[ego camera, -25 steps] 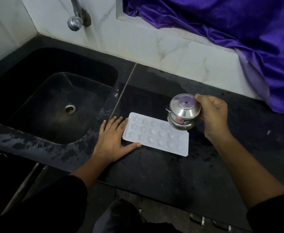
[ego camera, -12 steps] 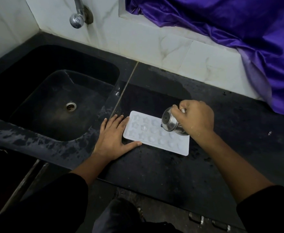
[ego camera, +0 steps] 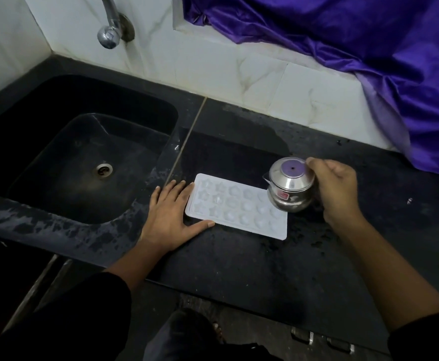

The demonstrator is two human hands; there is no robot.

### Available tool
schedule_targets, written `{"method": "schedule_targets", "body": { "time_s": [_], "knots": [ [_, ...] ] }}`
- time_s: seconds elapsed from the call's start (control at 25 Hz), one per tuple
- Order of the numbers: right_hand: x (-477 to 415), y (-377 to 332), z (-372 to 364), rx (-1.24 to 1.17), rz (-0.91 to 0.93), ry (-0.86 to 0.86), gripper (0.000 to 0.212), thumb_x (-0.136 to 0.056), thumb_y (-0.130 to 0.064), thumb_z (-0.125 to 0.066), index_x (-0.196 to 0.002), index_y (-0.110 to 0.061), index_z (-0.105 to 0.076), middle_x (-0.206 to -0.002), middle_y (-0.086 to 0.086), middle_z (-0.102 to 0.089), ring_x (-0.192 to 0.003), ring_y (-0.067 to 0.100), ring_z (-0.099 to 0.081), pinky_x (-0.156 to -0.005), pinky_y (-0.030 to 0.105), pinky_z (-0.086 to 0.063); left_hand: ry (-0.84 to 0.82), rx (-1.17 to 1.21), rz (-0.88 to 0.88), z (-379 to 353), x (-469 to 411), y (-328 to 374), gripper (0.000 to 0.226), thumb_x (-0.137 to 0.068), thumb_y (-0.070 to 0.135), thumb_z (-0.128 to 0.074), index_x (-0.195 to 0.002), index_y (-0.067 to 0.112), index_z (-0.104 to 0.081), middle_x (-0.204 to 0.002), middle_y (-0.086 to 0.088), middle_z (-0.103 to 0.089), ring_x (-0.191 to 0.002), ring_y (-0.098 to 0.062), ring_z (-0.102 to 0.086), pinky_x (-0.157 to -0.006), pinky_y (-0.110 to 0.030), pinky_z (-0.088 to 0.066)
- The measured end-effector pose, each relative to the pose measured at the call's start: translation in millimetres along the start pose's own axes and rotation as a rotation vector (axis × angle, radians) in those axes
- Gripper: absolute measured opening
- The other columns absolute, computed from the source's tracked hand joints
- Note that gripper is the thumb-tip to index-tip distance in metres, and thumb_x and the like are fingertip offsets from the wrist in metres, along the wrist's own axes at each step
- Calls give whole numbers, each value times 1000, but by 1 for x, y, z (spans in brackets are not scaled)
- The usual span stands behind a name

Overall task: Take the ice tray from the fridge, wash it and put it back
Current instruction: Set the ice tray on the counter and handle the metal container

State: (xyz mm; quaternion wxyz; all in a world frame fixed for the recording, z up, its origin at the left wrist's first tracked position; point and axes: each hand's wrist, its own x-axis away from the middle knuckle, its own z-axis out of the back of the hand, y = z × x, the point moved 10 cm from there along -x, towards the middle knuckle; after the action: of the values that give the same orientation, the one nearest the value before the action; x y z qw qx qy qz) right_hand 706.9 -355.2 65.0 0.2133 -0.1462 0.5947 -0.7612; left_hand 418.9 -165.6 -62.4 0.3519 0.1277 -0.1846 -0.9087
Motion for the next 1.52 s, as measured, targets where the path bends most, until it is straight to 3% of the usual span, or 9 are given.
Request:
{"method": "schedule_targets", "body": {
  "time_s": [0.2, 0.32, 0.56, 0.84, 1.04, 1.2, 1.32, 1.4, 1.52],
  "knots": [
    [4, 4, 16, -165, -62, 45, 35, -97, -17, -67, -64, -11, -64, -53, -4, -56, -49, 10, -48, -47, 20, -38, 6, 10, 2, 0, -1, -1, 112, -76, 98, -44, -162, 26, -38, -166, 0, -40, -159, -20, -24, -132, -52, -7],
    [-1, -7, 14, 59, 68, 19, 47, -94, -19, -70, -62, 7, -48, -58, 12, -45, -56, 22, -42, -53, 29, -36, 11, 6, 1, -2, -1, -2, 111, -77, 97, -45, -161, 25, -38, -166, 0, -41, -159, -21, -25, -132, -53, -8],
    [8, -35, -29, 761, 346, -68, 49, -89, -33, -69, -55, -8, -46, -48, 1, -43, -46, 18, -40, -51, 30, -32, 8, -3, 4, -2, -1, -2, 112, -77, 98, -45, -161, 26, -38, -166, -1, -41, -159, -21, -25, -132, -53, -8],
    [15, -38, -58, 1016, 459, -123, 46, -93, -38, -62, -56, -12, -50, -49, -1, -48, -50, 23, -51, -53, 30, -31, 5, -3, 8, -2, -1, -2, 111, -77, 98, -46, -162, 26, -37, -167, 0, -40, -160, -20, -24, -132, -52, -7],
    [8, -35, -25, 823, 362, -65, 51, -92, -33, -68, -53, -11, -42, -47, -1, -41, -46, 18, -40, -51, 31, -29, 9, 1, 5, -2, -1, -2, 111, -77, 98, -46, -162, 26, -37, -166, 0, -41, -160, -21, -24, -132, -52, -7],
    [1, -9, 20, 346, 165, -20, 50, -94, -21, -70, -53, -14, -43, -52, 1, -41, -52, 15, -39, -56, 34, -37, 7, -2, 0, -2, -1, -2, 112, -77, 98, -44, -162, 26, -37, -166, -1, -41, -160, -21, -25, -132, -52, -7],
    [0, 13, 49, 1, 4, 68, 31, -97, -17, -69, -78, 7, -65, -65, 12, -53, -60, 16, -48, -59, 27, -44, 16, 4, -6, -2, -1, -2, 112, -76, 99, -41, -161, 26, -38, -166, -1, -42, -159, -22, -26, -132, -53, -8],
    [0, 17, 59, -76, -27, 109, 25, -96, -18, -70, -91, 7, -68, -65, 10, -53, -57, 10, -47, -56, 21, -42, 15, 9, -8, -2, -1, -1, 113, -76, 99, -39, -161, 25, -38, -165, -1, -42, -159, -22, -26, -132, -52, -8],
    [0, 4, 55, 71, 58, 68, 41, -96, -16, -70, -63, 1, -51, -58, 8, -40, -51, 12, -36, -52, 24, -36, 12, 6, -9, -1, -1, 0, 111, -77, 97, -42, -162, 25, -38, -166, -1, -42, -159, -22, -26, -132, -52, -8]
  ]
}}
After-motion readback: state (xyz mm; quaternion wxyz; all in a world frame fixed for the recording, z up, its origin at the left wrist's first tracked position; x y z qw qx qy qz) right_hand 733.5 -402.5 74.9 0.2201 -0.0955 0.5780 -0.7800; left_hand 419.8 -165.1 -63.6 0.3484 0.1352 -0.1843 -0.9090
